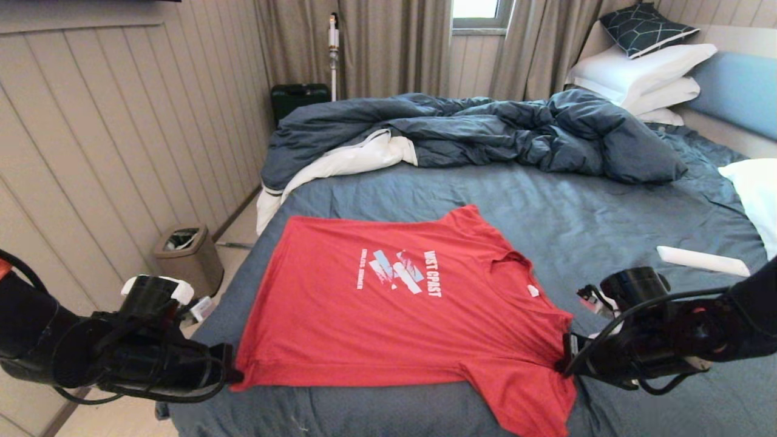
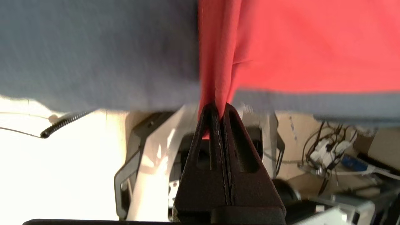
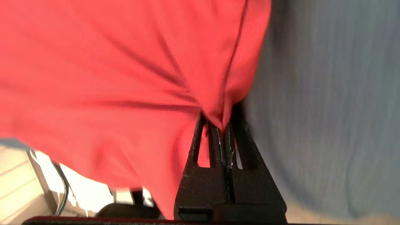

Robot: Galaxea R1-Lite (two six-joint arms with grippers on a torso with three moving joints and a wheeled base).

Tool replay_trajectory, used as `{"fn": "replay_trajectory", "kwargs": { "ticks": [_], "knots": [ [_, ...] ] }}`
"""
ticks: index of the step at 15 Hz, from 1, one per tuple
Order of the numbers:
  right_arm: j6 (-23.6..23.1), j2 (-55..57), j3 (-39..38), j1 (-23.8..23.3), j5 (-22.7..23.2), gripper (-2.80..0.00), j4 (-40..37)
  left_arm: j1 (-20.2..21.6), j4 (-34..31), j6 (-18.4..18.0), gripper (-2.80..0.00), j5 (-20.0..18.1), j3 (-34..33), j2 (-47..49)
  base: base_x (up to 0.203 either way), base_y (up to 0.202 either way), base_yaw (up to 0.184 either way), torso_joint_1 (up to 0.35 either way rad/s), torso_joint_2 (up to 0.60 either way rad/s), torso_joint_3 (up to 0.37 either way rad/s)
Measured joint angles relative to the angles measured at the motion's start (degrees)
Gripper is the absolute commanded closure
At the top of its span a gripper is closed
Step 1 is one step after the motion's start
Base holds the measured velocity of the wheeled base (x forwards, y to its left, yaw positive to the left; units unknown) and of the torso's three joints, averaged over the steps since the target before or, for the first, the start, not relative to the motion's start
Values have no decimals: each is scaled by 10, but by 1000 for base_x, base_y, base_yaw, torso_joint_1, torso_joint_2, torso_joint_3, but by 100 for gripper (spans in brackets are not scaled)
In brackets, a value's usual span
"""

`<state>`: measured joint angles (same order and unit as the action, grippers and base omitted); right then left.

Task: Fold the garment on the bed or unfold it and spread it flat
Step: Fold the red T-shirt

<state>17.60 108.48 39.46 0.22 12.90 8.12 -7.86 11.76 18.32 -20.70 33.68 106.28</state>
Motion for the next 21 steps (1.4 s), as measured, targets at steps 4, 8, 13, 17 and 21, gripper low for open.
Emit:
{"fn": "replay_trajectory", "kwargs": {
  "ticks": [4, 8, 13, 17, 21],
  "knots": [
    [-9, -48, -56, -24, 3, 0, -2, -8, -23, -2, 0, 5, -48, -66, 0, 0, 0, 0, 0, 0],
    [-32, -93, -103, -52, 7, 0, -4, -28, -92, -2, 0, 4, -70, -147, 0, 0, 0, 0, 0, 0],
    [-50, -158, -155, -71, 13, 0, -6, -45, -158, -8, 0, 5, -98, -239, 0, 0, 0, 0, 0, 0],
    [-50, -207, -184, -71, 13, 0, -13, -50, -205, -14, 0, 6, -117, -307, 0, 0, 0, 0, 0, 0],
    [-49, -235, -143, -72, 14, 0, -39, -51, -214, -15, 0, 17, -71, -330, 0, 0, 0, 0, 0, 0]
  ]
}}
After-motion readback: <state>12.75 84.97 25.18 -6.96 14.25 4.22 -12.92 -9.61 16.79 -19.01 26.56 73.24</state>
